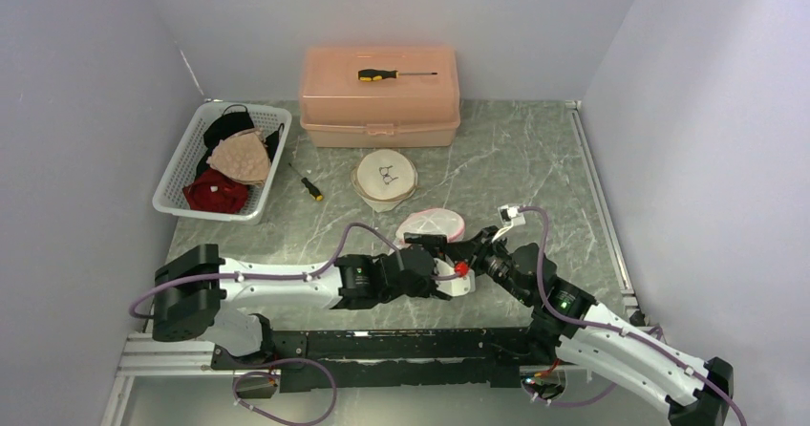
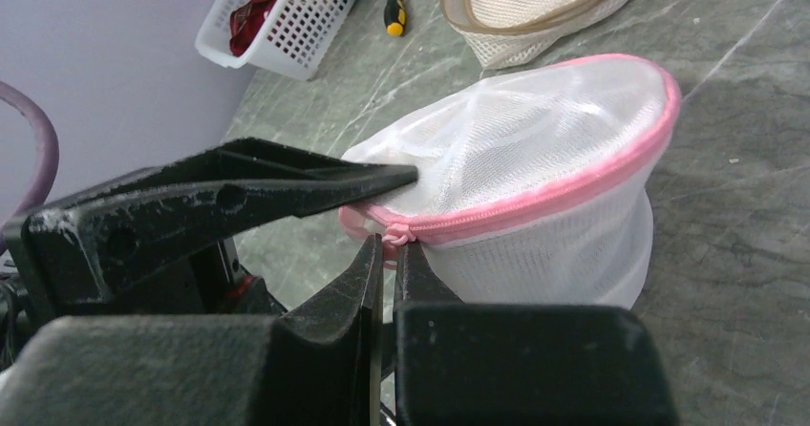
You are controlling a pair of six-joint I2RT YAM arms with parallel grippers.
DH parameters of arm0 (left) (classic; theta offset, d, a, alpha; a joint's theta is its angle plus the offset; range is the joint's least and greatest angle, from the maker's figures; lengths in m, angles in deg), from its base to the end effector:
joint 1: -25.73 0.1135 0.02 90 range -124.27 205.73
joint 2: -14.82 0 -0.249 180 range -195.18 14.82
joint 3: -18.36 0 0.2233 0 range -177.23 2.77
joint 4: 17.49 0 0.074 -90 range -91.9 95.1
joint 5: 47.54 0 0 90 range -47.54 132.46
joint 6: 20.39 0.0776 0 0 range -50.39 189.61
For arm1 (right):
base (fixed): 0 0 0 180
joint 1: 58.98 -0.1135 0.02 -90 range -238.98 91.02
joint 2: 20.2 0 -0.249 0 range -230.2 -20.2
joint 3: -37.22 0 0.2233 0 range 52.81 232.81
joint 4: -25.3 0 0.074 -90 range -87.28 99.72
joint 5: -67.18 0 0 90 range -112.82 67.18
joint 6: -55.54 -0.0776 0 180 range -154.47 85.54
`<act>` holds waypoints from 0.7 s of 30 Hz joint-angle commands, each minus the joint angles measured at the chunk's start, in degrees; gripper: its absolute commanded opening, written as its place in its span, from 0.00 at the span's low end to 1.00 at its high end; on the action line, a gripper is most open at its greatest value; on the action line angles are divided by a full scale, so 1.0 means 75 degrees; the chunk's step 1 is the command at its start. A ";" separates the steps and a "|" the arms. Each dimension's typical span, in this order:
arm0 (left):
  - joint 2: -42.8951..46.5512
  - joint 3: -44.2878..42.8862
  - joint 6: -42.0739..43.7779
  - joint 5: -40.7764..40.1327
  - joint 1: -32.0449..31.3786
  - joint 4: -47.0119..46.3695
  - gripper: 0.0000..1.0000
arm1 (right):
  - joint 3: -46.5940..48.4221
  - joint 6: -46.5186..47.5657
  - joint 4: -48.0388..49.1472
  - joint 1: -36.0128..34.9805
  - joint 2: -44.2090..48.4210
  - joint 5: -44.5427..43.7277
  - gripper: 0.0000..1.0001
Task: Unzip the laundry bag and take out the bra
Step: Unzip the laundry bag at the center of the board.
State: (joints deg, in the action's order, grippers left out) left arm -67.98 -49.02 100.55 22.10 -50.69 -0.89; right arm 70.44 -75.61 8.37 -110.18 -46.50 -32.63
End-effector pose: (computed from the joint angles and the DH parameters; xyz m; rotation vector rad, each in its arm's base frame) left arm 0.1034 -0.3130 0.2234 1.5551 1.4003 -0.1011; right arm 0.1147 0.1216 0.2246 -0.0294 1.8580 1.0117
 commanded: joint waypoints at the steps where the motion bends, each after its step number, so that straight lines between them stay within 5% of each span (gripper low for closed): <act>1: 0.0017 -0.0281 0.0126 -0.0230 0.0205 -0.0703 0.80 | 0.0229 0.0080 0.0215 -0.0029 0.0081 0.0135 0.00; 21: 0.0661 -0.0307 0.0496 0.0792 0.0229 0.0028 0.85 | 0.0193 0.0178 -0.0083 -0.0029 0.0347 0.0246 0.00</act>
State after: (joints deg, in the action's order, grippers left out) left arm -61.93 -49.10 101.90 25.12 -49.07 -2.28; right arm 70.44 -75.11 5.88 -110.18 -44.38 -31.47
